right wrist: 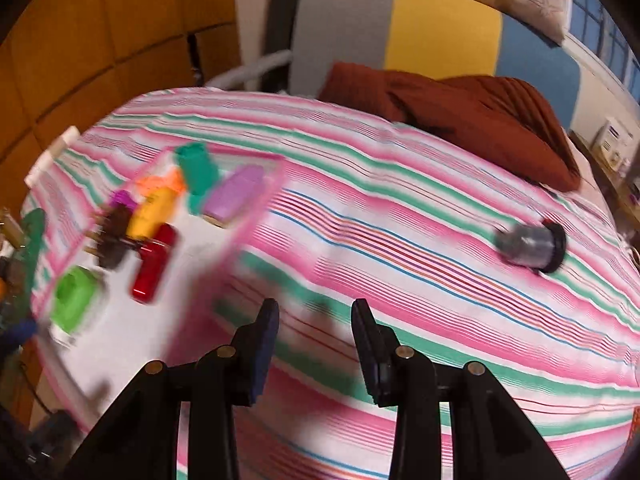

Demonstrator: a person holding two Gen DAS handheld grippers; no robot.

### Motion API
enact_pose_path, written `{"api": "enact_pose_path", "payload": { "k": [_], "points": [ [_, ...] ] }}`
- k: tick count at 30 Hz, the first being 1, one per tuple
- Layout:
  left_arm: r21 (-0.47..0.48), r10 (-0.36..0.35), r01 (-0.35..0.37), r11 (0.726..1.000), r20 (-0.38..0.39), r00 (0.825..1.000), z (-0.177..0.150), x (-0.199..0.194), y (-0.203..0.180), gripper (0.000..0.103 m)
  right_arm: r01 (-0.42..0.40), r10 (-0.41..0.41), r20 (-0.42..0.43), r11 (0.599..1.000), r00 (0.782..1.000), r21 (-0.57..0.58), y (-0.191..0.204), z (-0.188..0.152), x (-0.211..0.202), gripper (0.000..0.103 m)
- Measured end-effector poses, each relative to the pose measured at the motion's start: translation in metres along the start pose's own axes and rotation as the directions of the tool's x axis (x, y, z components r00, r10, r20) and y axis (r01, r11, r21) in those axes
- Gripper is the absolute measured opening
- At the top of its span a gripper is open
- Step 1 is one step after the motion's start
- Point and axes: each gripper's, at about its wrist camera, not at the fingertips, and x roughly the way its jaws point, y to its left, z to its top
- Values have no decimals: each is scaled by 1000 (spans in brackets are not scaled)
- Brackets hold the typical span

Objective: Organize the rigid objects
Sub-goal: 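Lower the red bottle into the white tray and open the right gripper, then close the left gripper on the clear black-capped cup while the right withdraws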

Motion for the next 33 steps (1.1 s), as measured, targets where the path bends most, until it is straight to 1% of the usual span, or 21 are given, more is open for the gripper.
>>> {"api": "enact_pose_path", "payload": {
  "k": [6, 7, 12, 17, 18, 21, 24, 25, 26, 28, 30, 33],
  "points": [
    [46, -19, 20, 999, -7, 1000, 9, 4, -20, 103, 58, -55, -35, 995, 998, 84, -57, -9, 7, 37],
    [51, -27, 28, 998, -7, 1000, 11, 5, -25, 103, 72, -69, -40, 992, 997, 102, -70, -10, 7, 37],
    [85, -64, 65, 994, -10, 998, 24, 12, -49, 103, 113, -107, -48, 982, 993, 152, -110, -11, 6, 37],
    [160, -99, 100, 982, -16, 995, 39, 23, -84, 103, 190, -183, -57, 967, 981, 171, -153, -9, 9, 37],
    [170, -106, 108, 980, -20, 994, 43, 26, -91, 103, 214, -206, -64, 960, 976, 182, -166, -9, 11, 37],
    [195, -138, 140, 971, -27, 990, 56, 41, -114, 103, 245, -234, -75, 942, 969, 229, -192, -12, 13, 37],
    [232, -146, 149, 961, -32, 989, 69, 62, -136, 103, 274, -252, -108, 903, 962, 331, -225, -20, 13, 37],
    [241, -149, 153, 958, -37, 988, 75, 72, -146, 103, 286, -255, -130, 880, 958, 379, -237, -22, 12, 37],
    [246, -151, 157, 956, -45, 988, 81, 84, -155, 103, 278, -241, -137, 853, 961, 442, -249, -26, 10, 37],
    [259, -163, 171, 951, -52, 985, 92, 104, -170, 103, 249, -206, -141, 815, 968, 523, -265, -32, 6, 37],
    [284, -168, 182, 941, -72, 983, 103, 130, -190, 103, 249, -194, -157, 777, 969, 579, -279, -39, 2, 37],
    [322, -174, 198, 926, -101, 980, 117, 164, -214, 103, 256, -188, -175, 747, 966, 614, -289, -44, 0, 37]
  ]
}}
